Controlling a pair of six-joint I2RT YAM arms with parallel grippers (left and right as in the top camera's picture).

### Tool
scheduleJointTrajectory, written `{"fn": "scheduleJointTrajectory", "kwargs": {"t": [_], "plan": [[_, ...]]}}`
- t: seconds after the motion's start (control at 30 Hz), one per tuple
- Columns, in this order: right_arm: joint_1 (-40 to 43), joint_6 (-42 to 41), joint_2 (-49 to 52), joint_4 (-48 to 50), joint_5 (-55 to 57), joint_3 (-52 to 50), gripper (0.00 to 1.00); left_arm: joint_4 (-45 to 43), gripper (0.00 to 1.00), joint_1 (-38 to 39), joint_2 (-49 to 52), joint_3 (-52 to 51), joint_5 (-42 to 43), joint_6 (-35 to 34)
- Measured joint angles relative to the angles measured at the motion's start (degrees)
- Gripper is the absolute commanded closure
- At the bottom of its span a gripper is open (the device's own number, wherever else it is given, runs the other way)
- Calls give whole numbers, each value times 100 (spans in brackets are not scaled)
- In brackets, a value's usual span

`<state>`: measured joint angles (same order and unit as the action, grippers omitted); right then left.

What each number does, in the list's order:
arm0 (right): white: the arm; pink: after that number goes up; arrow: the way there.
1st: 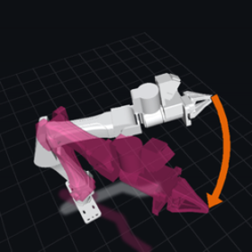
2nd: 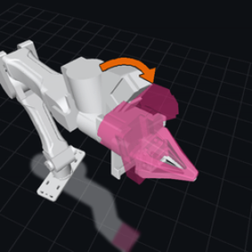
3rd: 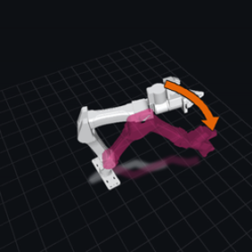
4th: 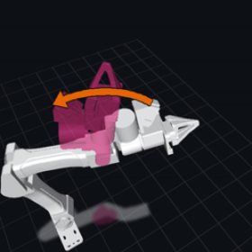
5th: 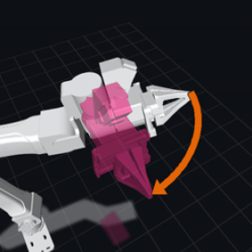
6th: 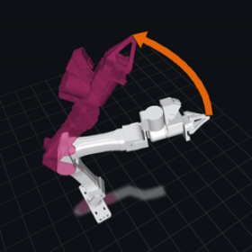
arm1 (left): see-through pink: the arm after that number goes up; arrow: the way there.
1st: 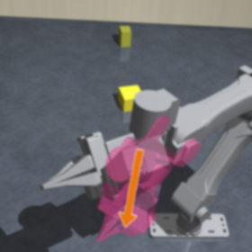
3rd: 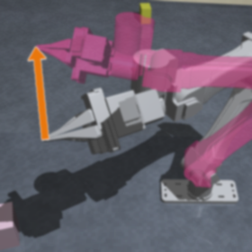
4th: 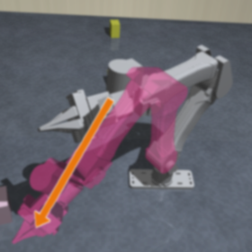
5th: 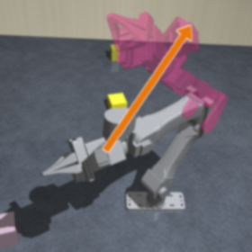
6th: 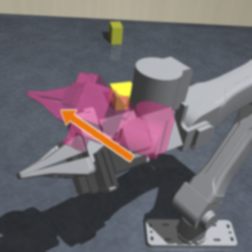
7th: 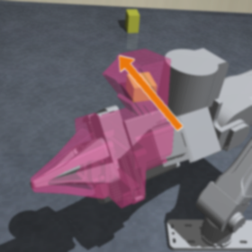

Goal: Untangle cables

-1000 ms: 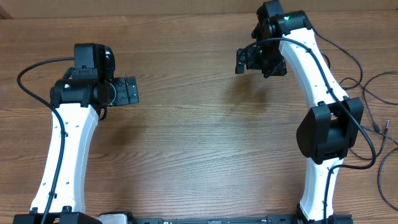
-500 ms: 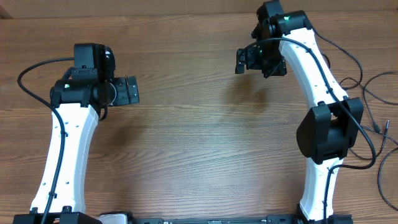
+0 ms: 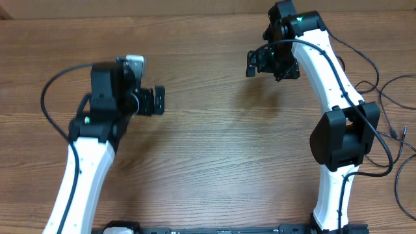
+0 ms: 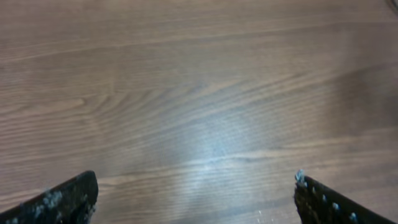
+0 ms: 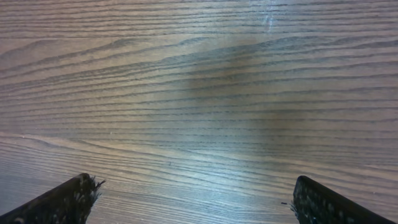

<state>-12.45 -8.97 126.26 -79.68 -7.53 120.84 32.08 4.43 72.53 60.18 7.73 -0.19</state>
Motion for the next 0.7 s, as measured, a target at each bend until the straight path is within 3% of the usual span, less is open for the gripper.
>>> {"fn": "scheduleJointTrajectory", "kwargs": {"t": [0.2, 0.47, 0.7], "plan": [[-2, 0, 0, 4, 0, 0, 0, -1255, 0, 0, -1016, -1215, 345, 66], [-2, 0, 0, -2, 0, 0, 0, -4568, 0, 0, -2354, -3147, 955, 90], [-2, 0, 0, 2, -2, 0, 0, -6301, 0, 0, -3512, -4625, 1001, 127]]}}
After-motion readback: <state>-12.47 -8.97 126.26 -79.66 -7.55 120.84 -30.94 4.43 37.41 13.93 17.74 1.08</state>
